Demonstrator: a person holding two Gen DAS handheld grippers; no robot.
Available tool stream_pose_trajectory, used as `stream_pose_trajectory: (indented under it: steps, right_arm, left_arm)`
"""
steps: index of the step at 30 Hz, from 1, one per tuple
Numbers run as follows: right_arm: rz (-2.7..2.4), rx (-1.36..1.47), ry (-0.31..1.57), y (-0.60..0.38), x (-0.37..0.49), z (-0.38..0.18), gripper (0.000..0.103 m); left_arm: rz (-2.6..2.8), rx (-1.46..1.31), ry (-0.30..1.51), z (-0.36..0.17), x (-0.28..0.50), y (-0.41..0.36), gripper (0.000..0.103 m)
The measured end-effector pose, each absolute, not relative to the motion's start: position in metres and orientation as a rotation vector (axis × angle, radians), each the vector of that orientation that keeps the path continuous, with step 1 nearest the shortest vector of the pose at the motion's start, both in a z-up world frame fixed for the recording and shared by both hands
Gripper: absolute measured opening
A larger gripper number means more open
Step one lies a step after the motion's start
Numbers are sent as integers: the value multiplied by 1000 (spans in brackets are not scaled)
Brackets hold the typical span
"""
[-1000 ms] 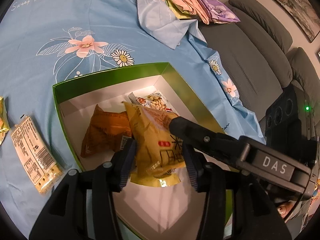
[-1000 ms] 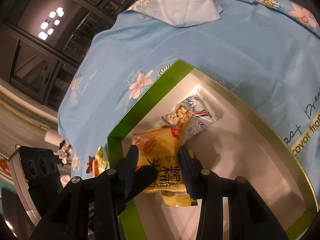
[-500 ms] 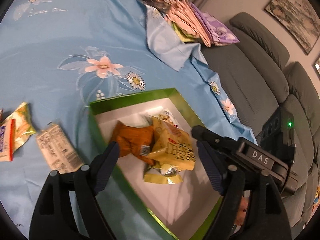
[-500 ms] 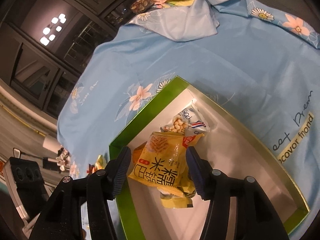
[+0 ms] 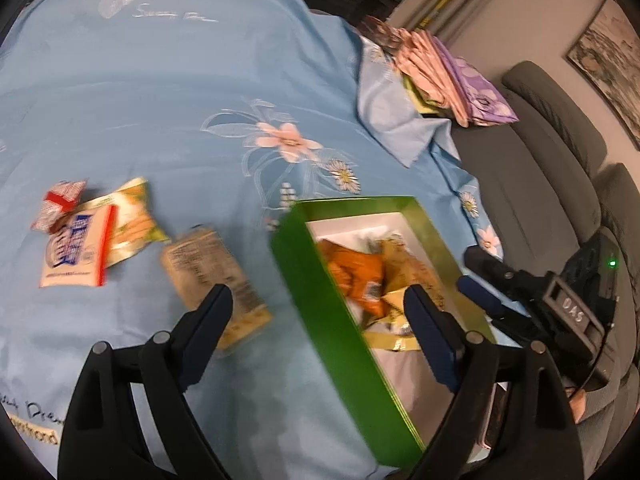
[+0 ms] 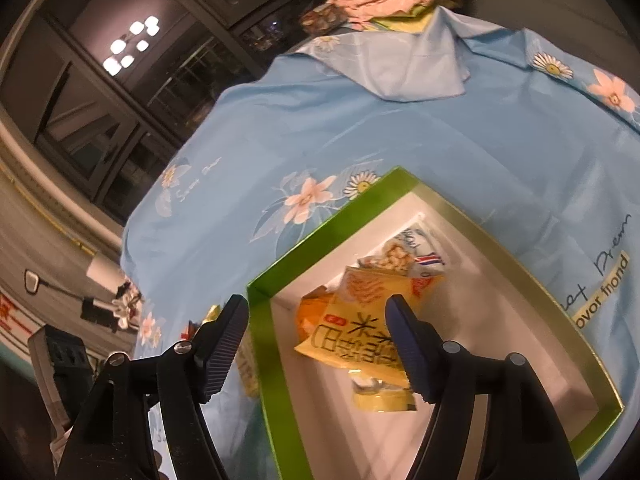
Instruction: Organize snacks
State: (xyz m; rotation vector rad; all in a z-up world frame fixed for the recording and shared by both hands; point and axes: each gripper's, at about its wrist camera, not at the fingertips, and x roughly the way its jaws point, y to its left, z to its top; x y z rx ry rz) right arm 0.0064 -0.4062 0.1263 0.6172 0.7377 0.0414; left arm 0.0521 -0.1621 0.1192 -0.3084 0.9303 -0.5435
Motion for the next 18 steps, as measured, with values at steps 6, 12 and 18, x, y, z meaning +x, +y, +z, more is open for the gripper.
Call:
stream_pose_trajectory:
  steps: [6, 12, 18]
  right_arm:
    - [70, 580, 736, -389, 9, 130, 75]
    - [94, 522, 762, -366, 12, 131, 76]
    - [134, 460, 792, -338, 17, 133, 76]
  left_arm:
    - [-469, -341, 944, 112, 43, -128, 89]
    - [-385, -375, 957, 107, 30, -90, 89]
    - [-293, -389, 945, 108, 14, -53, 93]
